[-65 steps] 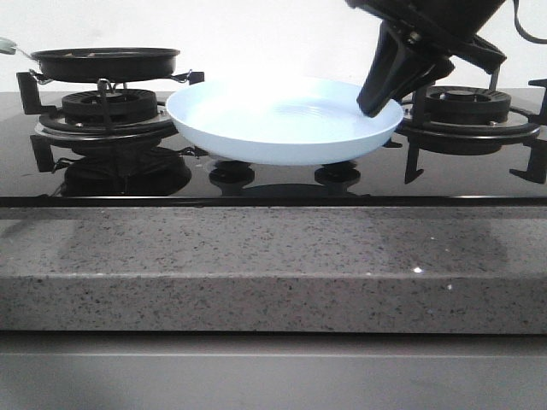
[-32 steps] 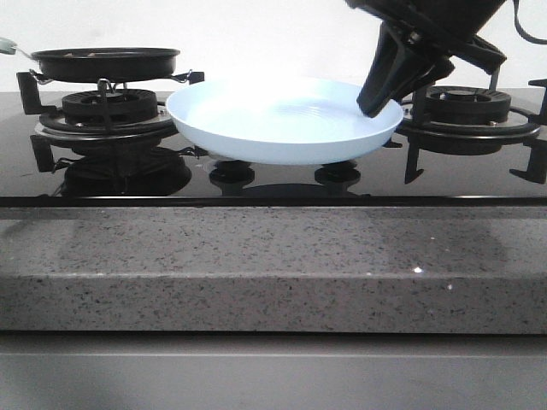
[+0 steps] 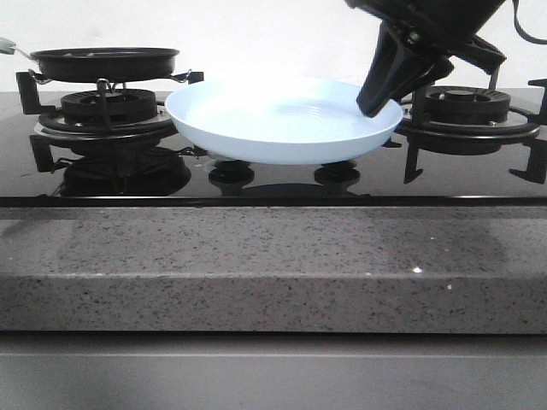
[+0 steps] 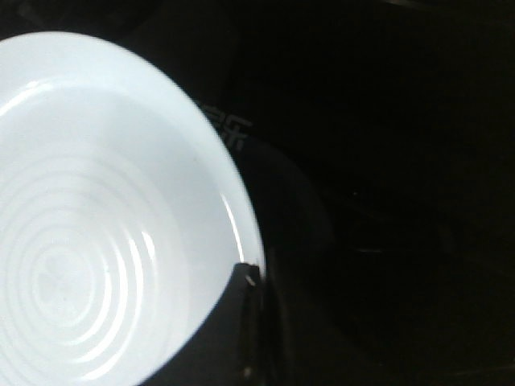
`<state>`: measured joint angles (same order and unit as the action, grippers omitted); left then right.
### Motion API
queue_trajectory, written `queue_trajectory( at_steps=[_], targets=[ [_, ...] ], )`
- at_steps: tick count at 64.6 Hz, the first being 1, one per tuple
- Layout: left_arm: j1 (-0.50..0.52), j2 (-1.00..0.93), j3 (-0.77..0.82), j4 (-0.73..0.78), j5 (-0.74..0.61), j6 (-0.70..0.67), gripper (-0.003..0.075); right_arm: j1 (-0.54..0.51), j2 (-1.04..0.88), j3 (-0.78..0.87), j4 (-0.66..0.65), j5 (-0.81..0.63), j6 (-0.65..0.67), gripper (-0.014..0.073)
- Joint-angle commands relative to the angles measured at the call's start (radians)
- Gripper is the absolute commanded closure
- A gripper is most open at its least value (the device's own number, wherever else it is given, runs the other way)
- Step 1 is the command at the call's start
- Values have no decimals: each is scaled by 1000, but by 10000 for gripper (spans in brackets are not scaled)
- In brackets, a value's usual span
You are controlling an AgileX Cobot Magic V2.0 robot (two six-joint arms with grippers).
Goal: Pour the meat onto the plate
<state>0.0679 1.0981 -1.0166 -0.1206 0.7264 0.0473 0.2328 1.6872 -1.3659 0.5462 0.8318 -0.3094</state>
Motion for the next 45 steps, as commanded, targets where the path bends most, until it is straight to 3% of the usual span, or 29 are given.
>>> queue_trajectory(
  at_steps=[1,18,45],
  targets=[
    [62,43,-60,-136,-38,71,183,-2,-53,-21,30,-32,-15,706],
    [184,209,-145,-610,37,372,183,-2,-53,-21,30,-32,-15,706],
    [184,440,-316,-845,6,424,183,-2,-53,-21,30,-32,-15,706]
  ],
)
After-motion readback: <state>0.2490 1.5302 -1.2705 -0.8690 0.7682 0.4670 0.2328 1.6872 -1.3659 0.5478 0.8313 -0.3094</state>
